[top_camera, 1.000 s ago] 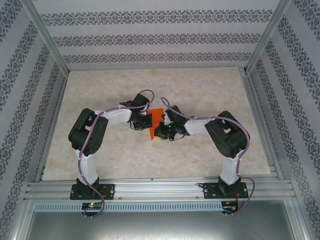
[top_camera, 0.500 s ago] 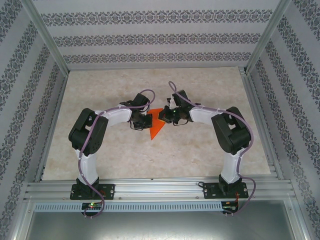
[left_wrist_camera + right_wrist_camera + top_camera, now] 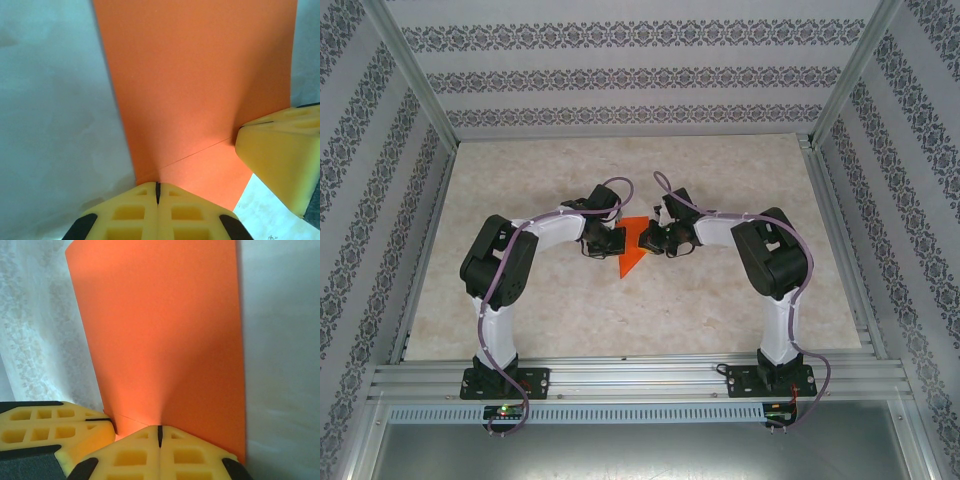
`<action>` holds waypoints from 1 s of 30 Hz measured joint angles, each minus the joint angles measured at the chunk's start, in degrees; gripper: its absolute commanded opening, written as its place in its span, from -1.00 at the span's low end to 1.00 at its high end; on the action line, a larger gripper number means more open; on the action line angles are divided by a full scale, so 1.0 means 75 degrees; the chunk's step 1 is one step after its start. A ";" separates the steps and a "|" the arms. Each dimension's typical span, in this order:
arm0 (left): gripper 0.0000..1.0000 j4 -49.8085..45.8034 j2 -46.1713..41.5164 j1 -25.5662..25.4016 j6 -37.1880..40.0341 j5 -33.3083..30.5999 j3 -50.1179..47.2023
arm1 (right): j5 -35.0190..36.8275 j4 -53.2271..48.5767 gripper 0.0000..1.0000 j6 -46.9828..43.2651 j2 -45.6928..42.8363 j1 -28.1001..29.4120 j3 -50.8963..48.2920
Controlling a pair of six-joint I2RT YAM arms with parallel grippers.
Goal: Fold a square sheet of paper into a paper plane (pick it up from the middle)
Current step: Third fold the triangle at the center of the table.
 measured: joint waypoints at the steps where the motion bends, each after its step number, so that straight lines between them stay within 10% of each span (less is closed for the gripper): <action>1: -0.77 0.0000 -0.0009 -0.0015 -0.0026 -0.0023 0.0000 | 0.0000 0.0064 -1.00 0.0015 -0.0015 0.0000 -0.0041; 7: -0.60 0.0315 -0.0519 -0.0338 -0.0606 -0.0082 -0.0259 | 0.0003 0.0484 -1.00 0.0242 -0.0064 0.0000 -0.0280; 30: -1.00 0.1574 -0.0699 -0.0764 -0.2090 0.0341 -0.1294 | -0.0003 0.0685 -1.00 0.0350 -0.0073 -0.0015 -0.0382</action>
